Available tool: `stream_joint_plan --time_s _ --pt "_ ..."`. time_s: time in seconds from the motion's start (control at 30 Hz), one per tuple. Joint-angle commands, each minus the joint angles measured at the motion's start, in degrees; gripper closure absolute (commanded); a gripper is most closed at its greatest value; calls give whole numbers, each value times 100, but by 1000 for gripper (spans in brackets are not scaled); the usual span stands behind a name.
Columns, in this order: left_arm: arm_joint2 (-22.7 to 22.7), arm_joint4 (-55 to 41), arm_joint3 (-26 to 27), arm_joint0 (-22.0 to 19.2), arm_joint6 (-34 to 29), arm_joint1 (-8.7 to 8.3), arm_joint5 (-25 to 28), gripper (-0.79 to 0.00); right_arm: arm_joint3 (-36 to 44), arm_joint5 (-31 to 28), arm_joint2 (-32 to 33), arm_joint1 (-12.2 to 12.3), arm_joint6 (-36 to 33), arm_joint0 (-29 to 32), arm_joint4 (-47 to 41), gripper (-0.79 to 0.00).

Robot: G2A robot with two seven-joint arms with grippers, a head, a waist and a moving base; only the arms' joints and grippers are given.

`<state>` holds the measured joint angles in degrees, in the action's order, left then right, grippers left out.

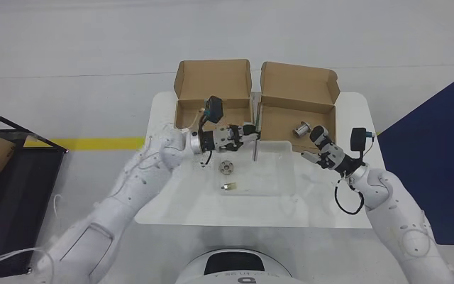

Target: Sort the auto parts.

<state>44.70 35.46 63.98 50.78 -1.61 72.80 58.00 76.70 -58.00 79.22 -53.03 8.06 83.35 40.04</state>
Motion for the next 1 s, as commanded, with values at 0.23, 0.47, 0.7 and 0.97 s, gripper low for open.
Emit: stream_joint_plan --time_s 0.23,0.47,0.7,0.97 --pt "-918 -6254 -892 -639 -3842 -8 -151 0 0 0 0 0 2 0 0 -785" --pt "-805 -9507 -1070 -851 -6127 110 -1658 0 0 0 0 0 2 0 0 -785" --pt "-545 -10150 -1337 -825 -6817 288 -2348 0 0 0 0 0 2 0 0 -785" --pt "-545 -10150 -1337 -825 -6817 288 -2348 0 0 0 0 0 2 0 0 -785"
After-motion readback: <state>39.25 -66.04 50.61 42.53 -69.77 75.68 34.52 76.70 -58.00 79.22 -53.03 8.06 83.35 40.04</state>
